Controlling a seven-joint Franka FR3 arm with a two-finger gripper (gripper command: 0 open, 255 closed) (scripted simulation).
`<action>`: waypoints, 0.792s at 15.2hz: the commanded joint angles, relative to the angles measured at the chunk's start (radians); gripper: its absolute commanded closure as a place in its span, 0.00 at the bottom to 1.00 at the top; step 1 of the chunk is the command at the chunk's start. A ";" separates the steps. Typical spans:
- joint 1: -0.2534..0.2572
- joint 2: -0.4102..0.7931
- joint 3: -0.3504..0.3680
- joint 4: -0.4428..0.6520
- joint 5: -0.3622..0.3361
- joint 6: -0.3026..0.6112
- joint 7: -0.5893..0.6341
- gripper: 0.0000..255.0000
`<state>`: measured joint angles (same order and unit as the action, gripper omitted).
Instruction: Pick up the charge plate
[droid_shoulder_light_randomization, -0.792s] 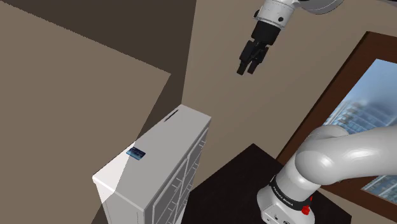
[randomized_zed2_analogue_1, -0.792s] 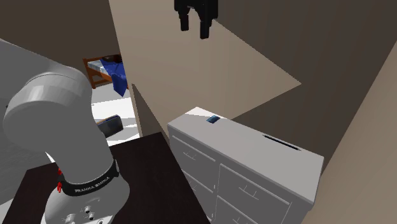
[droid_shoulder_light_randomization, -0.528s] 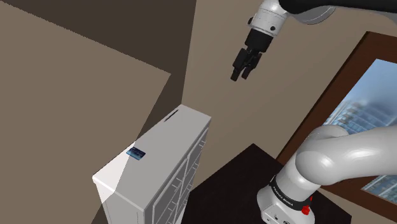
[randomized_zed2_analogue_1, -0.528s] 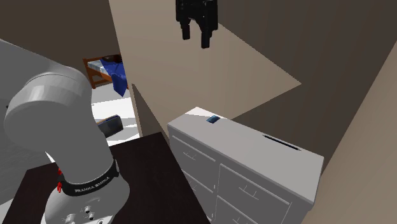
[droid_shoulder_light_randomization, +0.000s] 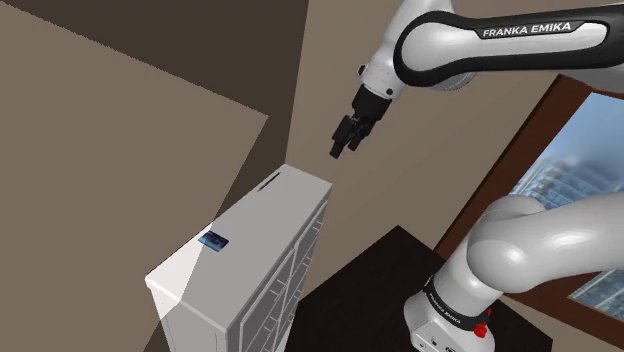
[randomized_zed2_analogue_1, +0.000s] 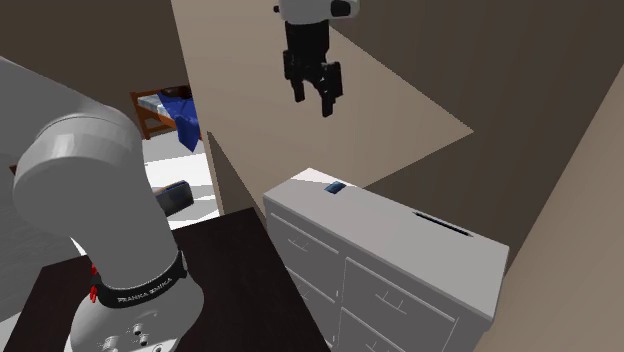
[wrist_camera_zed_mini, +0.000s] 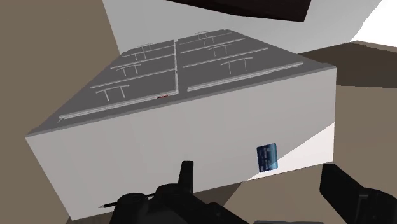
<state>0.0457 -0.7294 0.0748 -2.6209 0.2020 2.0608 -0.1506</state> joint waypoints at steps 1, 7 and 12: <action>0.017 0.047 0.025 -0.029 0.019 0.104 0.003 0.00; 0.062 0.226 0.090 -0.089 0.069 0.413 -0.002 0.00; 0.090 0.432 0.141 -0.081 0.091 0.670 -0.002 0.00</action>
<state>0.1292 -0.3367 0.2047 -2.6998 0.2883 2.6732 -0.1539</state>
